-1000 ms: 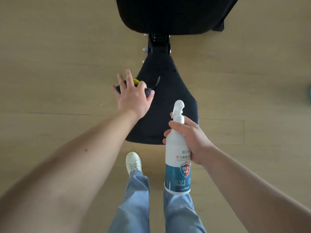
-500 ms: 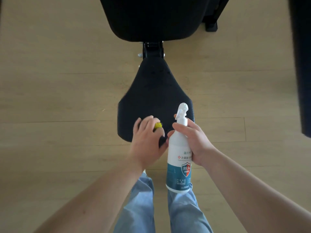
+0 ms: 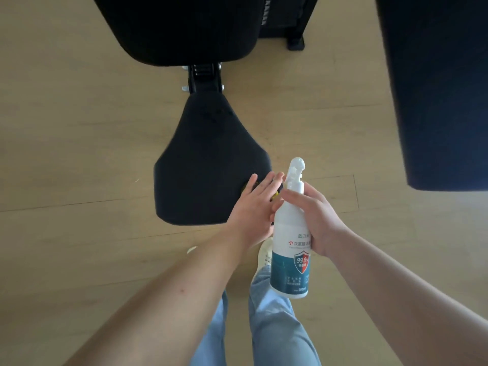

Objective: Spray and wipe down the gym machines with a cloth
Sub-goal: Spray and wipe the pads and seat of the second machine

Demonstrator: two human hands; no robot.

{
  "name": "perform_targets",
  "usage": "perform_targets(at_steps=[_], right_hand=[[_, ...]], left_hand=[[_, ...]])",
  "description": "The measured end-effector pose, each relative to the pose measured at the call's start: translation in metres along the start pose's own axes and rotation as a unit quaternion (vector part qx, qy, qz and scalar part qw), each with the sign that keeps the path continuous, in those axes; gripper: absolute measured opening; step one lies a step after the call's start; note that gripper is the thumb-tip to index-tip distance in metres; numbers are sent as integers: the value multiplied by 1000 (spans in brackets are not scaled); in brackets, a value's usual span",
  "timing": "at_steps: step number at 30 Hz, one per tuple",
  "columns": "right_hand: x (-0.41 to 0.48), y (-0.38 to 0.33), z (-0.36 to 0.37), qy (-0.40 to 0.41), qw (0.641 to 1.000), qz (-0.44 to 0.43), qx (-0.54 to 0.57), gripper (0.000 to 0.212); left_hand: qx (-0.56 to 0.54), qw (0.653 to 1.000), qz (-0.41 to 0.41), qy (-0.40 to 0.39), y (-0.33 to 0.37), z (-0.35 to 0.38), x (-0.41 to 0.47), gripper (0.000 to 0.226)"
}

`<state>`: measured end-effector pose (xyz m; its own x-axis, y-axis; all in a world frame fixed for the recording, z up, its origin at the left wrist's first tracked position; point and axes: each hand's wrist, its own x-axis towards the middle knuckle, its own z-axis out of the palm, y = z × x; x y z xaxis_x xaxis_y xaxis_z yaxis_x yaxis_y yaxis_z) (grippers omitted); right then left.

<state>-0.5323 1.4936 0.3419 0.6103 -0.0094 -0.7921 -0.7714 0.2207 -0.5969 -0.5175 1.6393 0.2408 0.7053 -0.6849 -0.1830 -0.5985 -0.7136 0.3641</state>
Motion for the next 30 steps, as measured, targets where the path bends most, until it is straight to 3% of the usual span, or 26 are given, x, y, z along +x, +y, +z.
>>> perform_targets(at_steps=[4,7,9,14,21,26,30], right_hand=[[-3,7,14,-11,1000,5,9,21],[1,12,34,-22,1000,8,-17,35],[6,16,50,-28,999,8,-36,41],[15,21,88,-58,997,18,-48,32],[27,17,122,-59,997,-2,-57,22],[44,-1,121,-87,995,36,-42,26],[65,-20,120,-86,995,38,-46,28]], left_hand=[[-24,1000,-2,8,-13,-8,-18,66],[-29,999,-27,15,-33,-19,-50,64],[-22,998,-63,18,-49,-22,-76,64],[-49,980,-189,43,-81,-28,-127,76],[-81,919,-379,77,-90,-39,-74,86],[-69,909,-399,101,-132,-50,-47,83],[-142,889,-411,147,-150,-56,-42,77]])
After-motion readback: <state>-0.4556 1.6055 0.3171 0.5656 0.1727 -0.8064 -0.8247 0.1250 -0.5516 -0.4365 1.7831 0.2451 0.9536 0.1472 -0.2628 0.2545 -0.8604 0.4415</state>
